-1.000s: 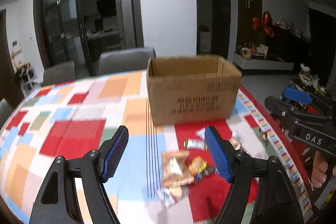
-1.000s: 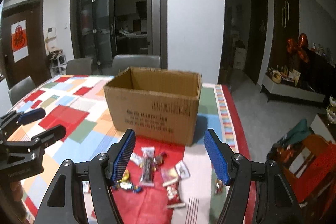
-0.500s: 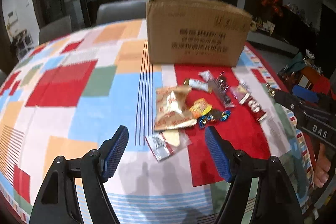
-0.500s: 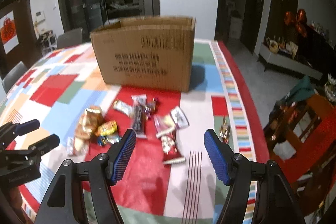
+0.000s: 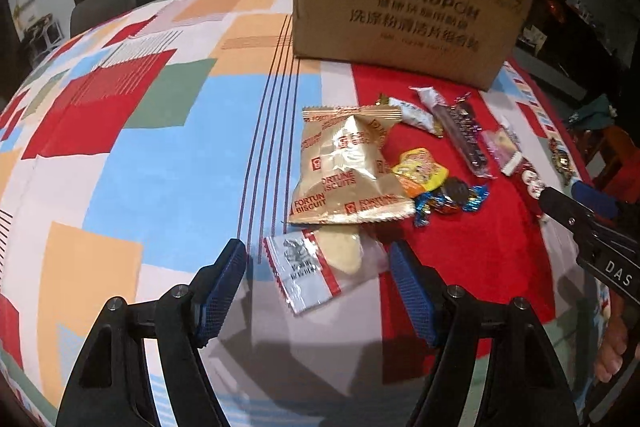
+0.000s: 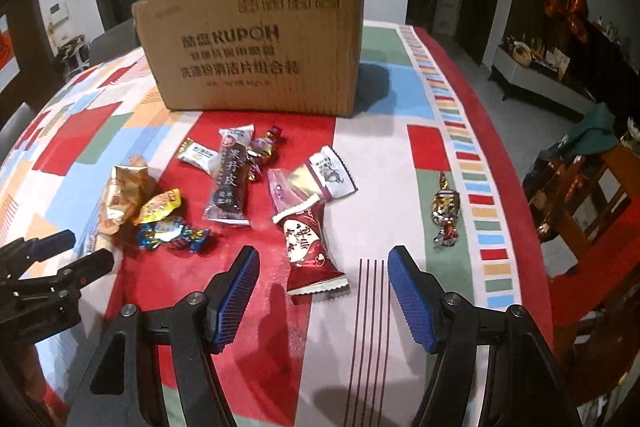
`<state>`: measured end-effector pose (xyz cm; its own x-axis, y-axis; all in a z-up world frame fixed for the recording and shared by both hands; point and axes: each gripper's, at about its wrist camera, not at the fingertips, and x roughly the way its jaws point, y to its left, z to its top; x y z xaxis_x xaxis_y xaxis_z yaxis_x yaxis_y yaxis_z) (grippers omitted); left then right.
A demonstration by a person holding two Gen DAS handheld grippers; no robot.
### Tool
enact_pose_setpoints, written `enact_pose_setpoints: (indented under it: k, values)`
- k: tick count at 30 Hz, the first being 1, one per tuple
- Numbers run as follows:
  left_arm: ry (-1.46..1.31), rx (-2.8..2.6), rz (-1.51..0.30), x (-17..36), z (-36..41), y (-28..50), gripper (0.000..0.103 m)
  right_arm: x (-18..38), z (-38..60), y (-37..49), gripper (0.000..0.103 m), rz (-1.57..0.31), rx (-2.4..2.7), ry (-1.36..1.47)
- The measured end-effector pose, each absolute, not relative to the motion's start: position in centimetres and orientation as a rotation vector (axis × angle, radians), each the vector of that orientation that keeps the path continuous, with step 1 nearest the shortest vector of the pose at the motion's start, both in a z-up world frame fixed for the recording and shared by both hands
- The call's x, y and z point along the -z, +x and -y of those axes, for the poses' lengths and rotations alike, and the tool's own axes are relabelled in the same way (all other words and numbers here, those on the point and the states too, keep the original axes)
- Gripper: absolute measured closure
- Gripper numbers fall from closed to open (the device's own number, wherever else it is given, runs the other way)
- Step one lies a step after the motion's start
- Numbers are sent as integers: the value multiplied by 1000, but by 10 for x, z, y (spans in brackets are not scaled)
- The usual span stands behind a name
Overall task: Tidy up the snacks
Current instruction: 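Grasp the white-and-red wrapped cake with the left tool while the right tool grasps the red-and-white packet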
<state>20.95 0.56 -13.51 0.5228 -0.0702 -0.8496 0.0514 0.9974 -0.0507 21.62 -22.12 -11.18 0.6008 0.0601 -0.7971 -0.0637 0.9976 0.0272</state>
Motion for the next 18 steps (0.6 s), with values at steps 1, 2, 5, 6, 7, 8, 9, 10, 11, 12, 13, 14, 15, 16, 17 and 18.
enact_pose_setpoints:
  k: [1, 2, 5, 6, 7, 8, 9, 10, 11, 12, 13, 14, 15, 16, 17, 18]
  values:
    - [-29, 71, -1024, 137, -6, 212, 31, 114, 221, 219, 40, -932, -73, -1]
    - [-39, 69, -1027, 139, -6, 214, 31, 116, 221, 221, 40, -938, -75, 0]
    - [-39, 62, -1016, 138, -6, 217, 39, 121, 222, 226, 41, -951, -82, 15]
    - [-38, 58, -1013, 138, -6, 218, 43, 122, 222, 228, 44, -953, -78, 17]
    - [-40, 58, -1010, 137, -6, 219, 47, 123, 222, 229, 46, -955, -77, 18]
    - [-43, 59, -1007, 137, -7, 219, 50, 124, 222, 231, 48, -959, -77, 18]
    - [-49, 63, -1007, 136, -7, 219, 52, 126, 222, 232, 52, -963, -76, 19]
    - [-54, 66, -1008, 136, -8, 219, 56, 126, 222, 232, 53, -965, -78, 20]
    - [-57, 67, -1002, 136, -9, 218, 56, 127, 220, 232, 56, -966, -83, 15]
    - [-61, 70, -1001, 135, -10, 218, 57, 128, 219, 232, 61, -966, -84, 11]
    - [-68, 73, -1001, 135, -11, 217, 58, 128, 218, 232, 64, -966, -91, 10]
    - [-72, 75, -1000, 135, -11, 217, 59, 128, 216, 231, 68, -967, -101, 7]
    - [-76, 78, -1000, 135, -12, 216, 59, 129, 214, 232, 69, -965, -100, 0]
    - [-80, 79, -1002, 135, -12, 216, 59, 128, 213, 231, 71, -961, -99, -7]
    - [-84, 81, -1004, 135, -13, 216, 59, 128, 212, 230, 79, -959, -104, -10]
    - [-85, 82, -1004, 134, -13, 214, 60, 127, 211, 228, 79, -957, -106, -8]
